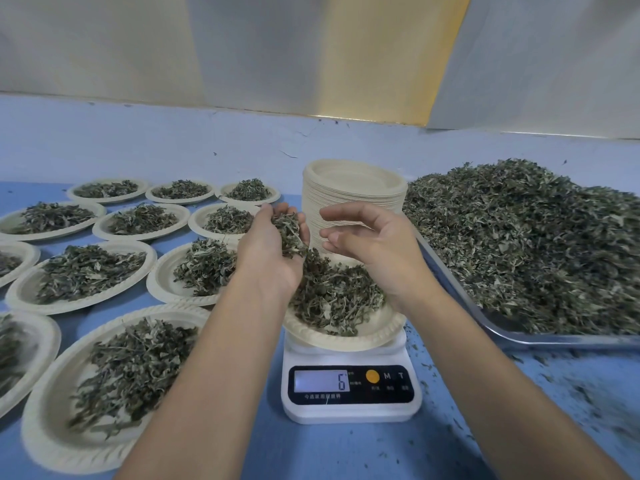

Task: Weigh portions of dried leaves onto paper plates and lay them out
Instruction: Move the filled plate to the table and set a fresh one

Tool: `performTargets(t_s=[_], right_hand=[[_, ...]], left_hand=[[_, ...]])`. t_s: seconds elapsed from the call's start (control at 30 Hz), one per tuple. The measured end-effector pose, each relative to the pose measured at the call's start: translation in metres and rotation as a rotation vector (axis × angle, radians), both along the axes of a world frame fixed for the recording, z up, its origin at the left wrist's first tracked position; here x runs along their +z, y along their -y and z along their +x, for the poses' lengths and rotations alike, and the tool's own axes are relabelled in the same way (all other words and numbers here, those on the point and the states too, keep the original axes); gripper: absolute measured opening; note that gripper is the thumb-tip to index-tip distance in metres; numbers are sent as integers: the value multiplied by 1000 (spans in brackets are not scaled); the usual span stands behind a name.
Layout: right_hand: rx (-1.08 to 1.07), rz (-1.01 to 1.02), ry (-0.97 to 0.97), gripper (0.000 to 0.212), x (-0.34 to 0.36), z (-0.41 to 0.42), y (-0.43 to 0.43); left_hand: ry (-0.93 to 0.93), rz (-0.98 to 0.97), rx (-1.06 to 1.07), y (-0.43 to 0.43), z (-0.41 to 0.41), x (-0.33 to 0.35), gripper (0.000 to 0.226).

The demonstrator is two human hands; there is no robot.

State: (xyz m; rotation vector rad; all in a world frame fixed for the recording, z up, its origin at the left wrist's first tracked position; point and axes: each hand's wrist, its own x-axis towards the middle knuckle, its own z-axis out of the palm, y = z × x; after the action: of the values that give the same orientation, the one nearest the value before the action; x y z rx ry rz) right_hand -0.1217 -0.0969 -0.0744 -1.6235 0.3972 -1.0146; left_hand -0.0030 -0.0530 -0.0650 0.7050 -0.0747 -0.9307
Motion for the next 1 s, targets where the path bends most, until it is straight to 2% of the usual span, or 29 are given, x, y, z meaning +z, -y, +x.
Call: performTargets(t_s=[0.27,0.4,0.53,0.6,0.9,1.0], right_hand=[[-58,-93,-32,25,0,3,-3],[-127,-170,-127,28,0,4,-3],[-170,-238,-193,27,-3,8,-7],[-176,-257,-198,24,-3,8,-8],[-202,-254,-122,28,-3,7,-7],[-228,-249,-98,24,-3,7,-6]], left_hand=[[112,45,-71,3,-14,1,31],[198,123,-91,2,-18,1,18],[196,119,-116,3,-23,2,17],[193,119,-127,4,-25,1,23],[119,94,-121,6,-26,-1,28],[27,52,-117,5,-21,-1,28]])
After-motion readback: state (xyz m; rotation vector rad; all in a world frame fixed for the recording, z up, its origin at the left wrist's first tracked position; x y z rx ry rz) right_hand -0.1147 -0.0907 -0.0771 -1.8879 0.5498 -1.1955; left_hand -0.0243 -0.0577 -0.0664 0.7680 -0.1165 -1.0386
